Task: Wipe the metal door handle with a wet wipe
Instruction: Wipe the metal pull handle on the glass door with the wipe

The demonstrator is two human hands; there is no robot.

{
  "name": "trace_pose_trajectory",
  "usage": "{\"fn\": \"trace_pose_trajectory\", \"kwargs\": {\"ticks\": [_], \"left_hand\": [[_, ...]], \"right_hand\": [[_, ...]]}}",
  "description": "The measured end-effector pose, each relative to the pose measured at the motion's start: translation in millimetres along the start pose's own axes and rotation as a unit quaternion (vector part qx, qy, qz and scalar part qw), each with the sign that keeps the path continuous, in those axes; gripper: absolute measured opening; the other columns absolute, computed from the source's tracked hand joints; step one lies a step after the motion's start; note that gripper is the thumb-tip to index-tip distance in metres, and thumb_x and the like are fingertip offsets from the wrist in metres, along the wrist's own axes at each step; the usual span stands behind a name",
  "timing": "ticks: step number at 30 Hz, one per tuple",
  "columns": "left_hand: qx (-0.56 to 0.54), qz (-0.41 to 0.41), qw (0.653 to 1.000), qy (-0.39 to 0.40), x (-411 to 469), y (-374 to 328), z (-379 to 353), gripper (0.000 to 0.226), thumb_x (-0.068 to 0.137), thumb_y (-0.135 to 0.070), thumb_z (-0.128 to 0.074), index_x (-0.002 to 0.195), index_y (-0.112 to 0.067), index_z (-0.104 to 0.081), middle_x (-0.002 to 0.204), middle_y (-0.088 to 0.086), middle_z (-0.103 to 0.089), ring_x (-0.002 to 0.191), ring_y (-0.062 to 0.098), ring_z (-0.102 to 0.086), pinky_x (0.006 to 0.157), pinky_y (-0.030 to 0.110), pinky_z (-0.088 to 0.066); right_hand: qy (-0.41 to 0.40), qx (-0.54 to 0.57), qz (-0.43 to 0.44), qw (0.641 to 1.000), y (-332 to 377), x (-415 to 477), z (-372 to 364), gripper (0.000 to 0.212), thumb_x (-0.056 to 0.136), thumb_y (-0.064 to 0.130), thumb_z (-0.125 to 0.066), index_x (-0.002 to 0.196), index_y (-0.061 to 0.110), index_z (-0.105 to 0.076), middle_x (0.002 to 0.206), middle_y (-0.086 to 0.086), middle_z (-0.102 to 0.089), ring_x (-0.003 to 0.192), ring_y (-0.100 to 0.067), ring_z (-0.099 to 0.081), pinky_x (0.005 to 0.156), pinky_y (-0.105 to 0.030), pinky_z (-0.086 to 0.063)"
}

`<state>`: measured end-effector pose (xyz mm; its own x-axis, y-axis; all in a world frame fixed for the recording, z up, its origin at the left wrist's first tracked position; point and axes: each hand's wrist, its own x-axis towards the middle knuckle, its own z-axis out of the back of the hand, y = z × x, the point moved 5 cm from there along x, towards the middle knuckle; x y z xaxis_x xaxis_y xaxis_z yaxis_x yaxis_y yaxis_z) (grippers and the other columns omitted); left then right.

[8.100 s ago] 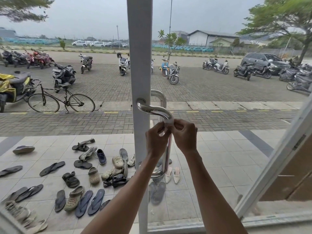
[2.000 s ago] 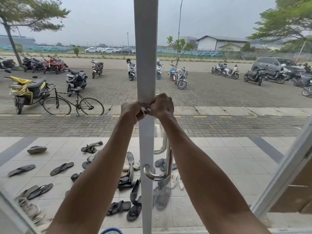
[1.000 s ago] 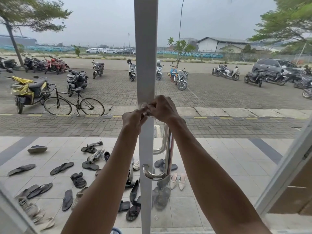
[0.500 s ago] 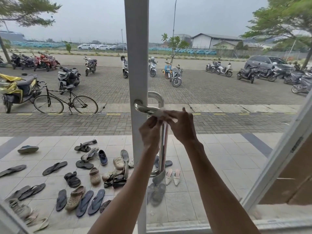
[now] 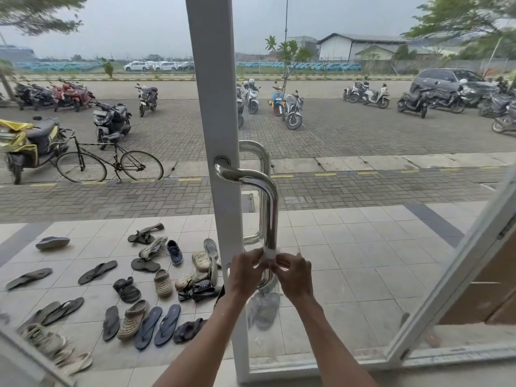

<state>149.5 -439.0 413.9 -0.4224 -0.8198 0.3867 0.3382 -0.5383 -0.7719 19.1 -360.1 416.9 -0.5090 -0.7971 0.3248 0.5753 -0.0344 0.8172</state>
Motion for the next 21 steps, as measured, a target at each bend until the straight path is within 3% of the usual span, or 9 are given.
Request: {"fn": "trace_pose_trajectory", "kwargs": {"ticks": [4, 5, 8, 12, 17, 19, 21], "left_hand": [[0.049, 0.030, 0.997, 0.042, -12, 28, -17, 0.001, 0.082, -0.023, -0.076, 0.082, -0.023, -0.077, 0.071, -0.005, -0.075, 0.066, 0.011, -0.072, 0.059, 0.043, -0.056], [0.060, 0.040, 0.996, 0.048, -16, 31, -20, 0.005, 0.083, -0.019, -0.075, 0.080, -0.022, -0.077, 0.070, -0.004, -0.075, 0.065, 0.010, -0.070, 0.059, 0.042, -0.056], [0.104, 0.045, 0.992, 0.050, -30, 38, -26, 0.012, 0.087, -0.013, -0.073, 0.085, -0.023, -0.080, 0.075, -0.006, -0.077, 0.067, 0.004, -0.070, 0.062, 0.029, -0.056], [0.144, 0.037, 0.989, 0.016, -39, 42, -25, 0.015, 0.087, -0.009, -0.071, 0.082, -0.022, -0.076, 0.074, -0.008, -0.077, 0.068, -0.002, -0.069, 0.058, 0.011, -0.048], [0.121, 0.041, 0.991, -0.032, -55, 50, -11, 0.015, 0.085, -0.008, -0.074, 0.091, -0.021, -0.079, 0.093, -0.006, -0.080, 0.082, 0.006, -0.074, 0.071, 0.028, -0.060], [0.129, 0.036, 0.990, -0.032, -60, 54, -9, 0.018, 0.086, -0.010, -0.073, 0.095, -0.024, -0.079, 0.096, -0.008, -0.079, 0.083, 0.006, -0.074, 0.069, 0.023, -0.059], [0.140, 0.049, 0.988, -0.046, -69, 57, 4, 0.020, 0.086, -0.009, -0.072, 0.097, -0.024, -0.080, 0.094, -0.008, -0.079, 0.080, 0.008, -0.074, 0.066, 0.017, -0.053]], "right_hand": [[-0.002, -0.003, -0.044, 0.999, -28, -16, -22, 0.012, 0.080, 0.029, -0.084, 0.083, 0.017, -0.082, 0.079, 0.006, -0.079, 0.071, -0.003, -0.074, 0.067, -0.032, -0.062], [0.002, -0.001, -0.064, 0.998, -33, -21, -27, 0.011, 0.079, 0.028, -0.084, 0.080, 0.017, -0.081, 0.076, 0.006, -0.078, 0.068, -0.002, -0.073, 0.065, -0.034, -0.061], [0.024, 0.017, -0.120, 0.992, -50, -31, -41, 0.010, 0.076, 0.025, -0.087, 0.078, 0.016, -0.081, 0.069, 0.011, -0.076, 0.066, 0.005, -0.070, 0.064, -0.030, -0.060], [0.028, 0.039, -0.164, 0.985, -55, -37, -55, 0.010, 0.077, 0.023, -0.086, 0.075, 0.015, -0.081, 0.065, 0.007, -0.075, 0.062, -0.004, -0.071, 0.064, -0.033, -0.059], [0.073, 0.035, -0.209, 0.974, -55, -45, -76, 0.014, 0.081, 0.033, -0.080, 0.074, 0.021, -0.081, 0.067, 0.002, -0.076, 0.066, -0.014, -0.073, 0.069, -0.029, -0.059], [0.084, 0.022, -0.218, 0.972, -59, -48, -84, 0.020, 0.079, 0.039, -0.074, 0.061, 0.028, -0.075, 0.061, 0.006, -0.073, 0.069, -0.016, -0.072, 0.076, -0.037, -0.058], [0.108, 0.010, -0.212, 0.971, -51, -54, -100, 0.027, 0.082, 0.029, -0.071, 0.055, 0.024, -0.071, 0.055, 0.005, -0.069, 0.063, -0.014, -0.071, 0.068, -0.036, -0.058]]}}
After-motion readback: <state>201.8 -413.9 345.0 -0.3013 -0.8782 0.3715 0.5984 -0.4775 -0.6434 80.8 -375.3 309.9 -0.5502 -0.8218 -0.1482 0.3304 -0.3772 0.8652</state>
